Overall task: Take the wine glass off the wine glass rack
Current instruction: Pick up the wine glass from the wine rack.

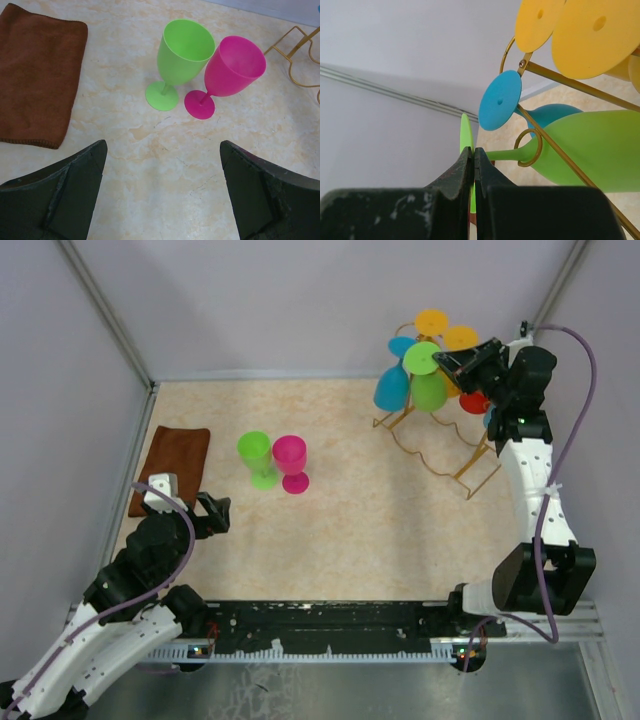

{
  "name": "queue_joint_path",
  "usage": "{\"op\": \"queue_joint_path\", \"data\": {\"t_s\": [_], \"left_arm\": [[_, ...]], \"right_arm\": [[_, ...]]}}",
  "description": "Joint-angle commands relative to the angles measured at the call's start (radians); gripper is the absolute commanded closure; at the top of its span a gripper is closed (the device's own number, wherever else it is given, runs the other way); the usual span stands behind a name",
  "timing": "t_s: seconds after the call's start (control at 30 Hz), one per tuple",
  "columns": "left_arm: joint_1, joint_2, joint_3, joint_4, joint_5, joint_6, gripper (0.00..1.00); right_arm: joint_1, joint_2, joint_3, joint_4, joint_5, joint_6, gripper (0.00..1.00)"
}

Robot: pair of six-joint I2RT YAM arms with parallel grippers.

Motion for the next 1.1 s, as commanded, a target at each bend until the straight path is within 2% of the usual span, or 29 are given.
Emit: {"op": "queue_joint_path", "data": {"t_s": [0.0,0.3,0.6,0.9,1.07], "left_arm": [[0.003,0.002,-0.007,-0.001,0.000,-0.007,0.01],[0.003,0.002,-0.007,-0.003,-0.003,-0.009,0.01],[0.003,0.002,-0.006,-0.003,-0.005,-0.011,0.01],[0.003,0.005,-0.006,-0.003,-0.008,-0.010,0.01],[0.003,0.006,-0.006,-0.001,-0.011,-0.008,0.01]], "right_arm": [[-0.005,-0.036,0.012,0.021,-0.027,-0.029,1.00],[-0.005,-0.003,0.027,-0.021,-0.018,-0.075,1.00],[-0.005,-0.054,0.018,-0.040,-0.067,-0.114,1.00],[-0.005,-0.220,-0.102,-0.012,-0.165,-0.148,1.00],[0.001,-0.372,-0.257,0.121,-0.280,-0.138,1.00]]}}
